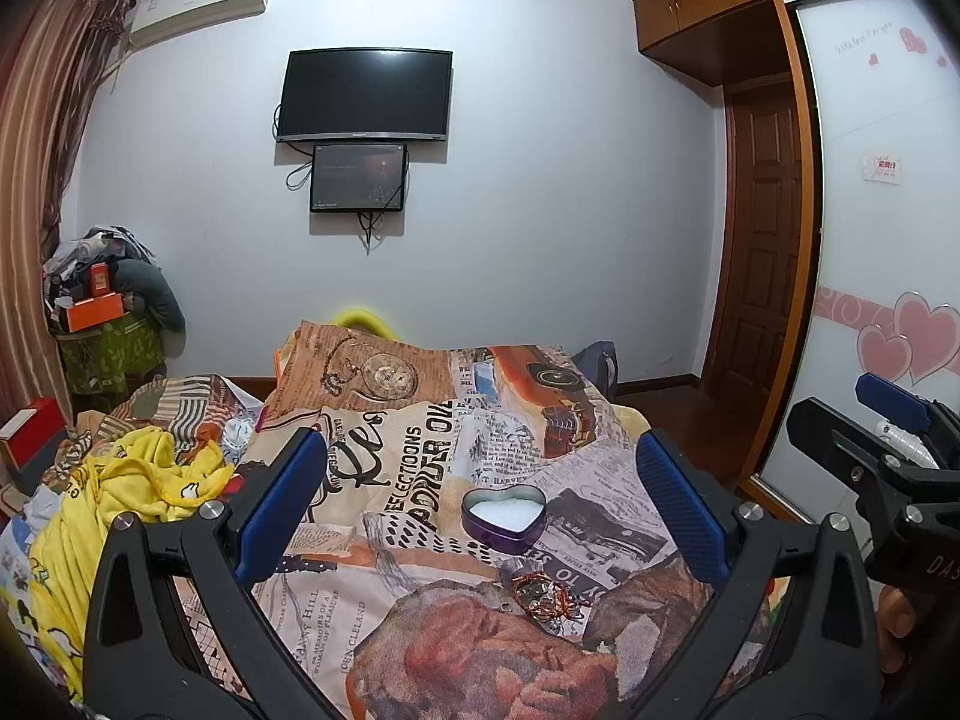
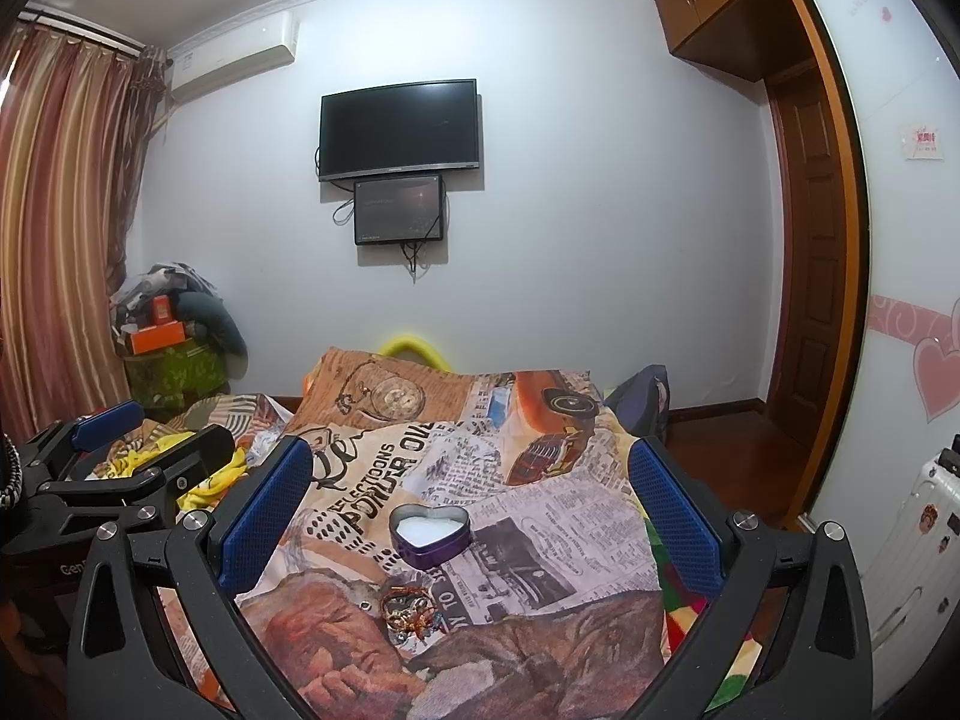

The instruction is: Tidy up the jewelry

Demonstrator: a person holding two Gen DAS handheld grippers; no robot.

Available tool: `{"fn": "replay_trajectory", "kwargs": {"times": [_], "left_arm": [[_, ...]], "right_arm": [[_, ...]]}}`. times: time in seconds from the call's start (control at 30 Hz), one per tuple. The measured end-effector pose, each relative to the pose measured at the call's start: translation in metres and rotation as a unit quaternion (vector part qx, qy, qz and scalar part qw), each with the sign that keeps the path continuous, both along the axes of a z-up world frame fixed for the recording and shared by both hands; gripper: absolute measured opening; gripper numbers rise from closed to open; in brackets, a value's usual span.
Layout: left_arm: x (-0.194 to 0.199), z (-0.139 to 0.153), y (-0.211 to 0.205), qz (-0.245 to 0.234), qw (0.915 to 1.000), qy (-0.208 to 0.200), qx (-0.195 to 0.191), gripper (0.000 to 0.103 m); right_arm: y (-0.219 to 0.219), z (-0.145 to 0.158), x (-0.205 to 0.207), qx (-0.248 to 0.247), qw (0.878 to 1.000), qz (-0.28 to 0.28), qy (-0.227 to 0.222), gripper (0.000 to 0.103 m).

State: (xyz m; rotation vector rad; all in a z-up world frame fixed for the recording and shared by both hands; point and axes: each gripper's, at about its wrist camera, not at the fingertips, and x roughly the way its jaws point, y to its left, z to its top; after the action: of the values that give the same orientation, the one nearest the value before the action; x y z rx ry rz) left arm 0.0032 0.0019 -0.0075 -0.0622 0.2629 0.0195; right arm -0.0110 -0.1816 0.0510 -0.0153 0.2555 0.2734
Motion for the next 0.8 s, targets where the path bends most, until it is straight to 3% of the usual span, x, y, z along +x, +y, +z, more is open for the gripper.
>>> {"fn": "replay_trajectory", "kwargs": {"times": [0.8], "left_arm": [[0.0061, -0.0031, 0.0025, 0.001, 0.9999, 0.011, 0.002, 0.103]], "right_arm": [[-0.0022, -0.0027, 0.0073, 0.001, 1.000, 0.004, 0.014, 0.103]]}}
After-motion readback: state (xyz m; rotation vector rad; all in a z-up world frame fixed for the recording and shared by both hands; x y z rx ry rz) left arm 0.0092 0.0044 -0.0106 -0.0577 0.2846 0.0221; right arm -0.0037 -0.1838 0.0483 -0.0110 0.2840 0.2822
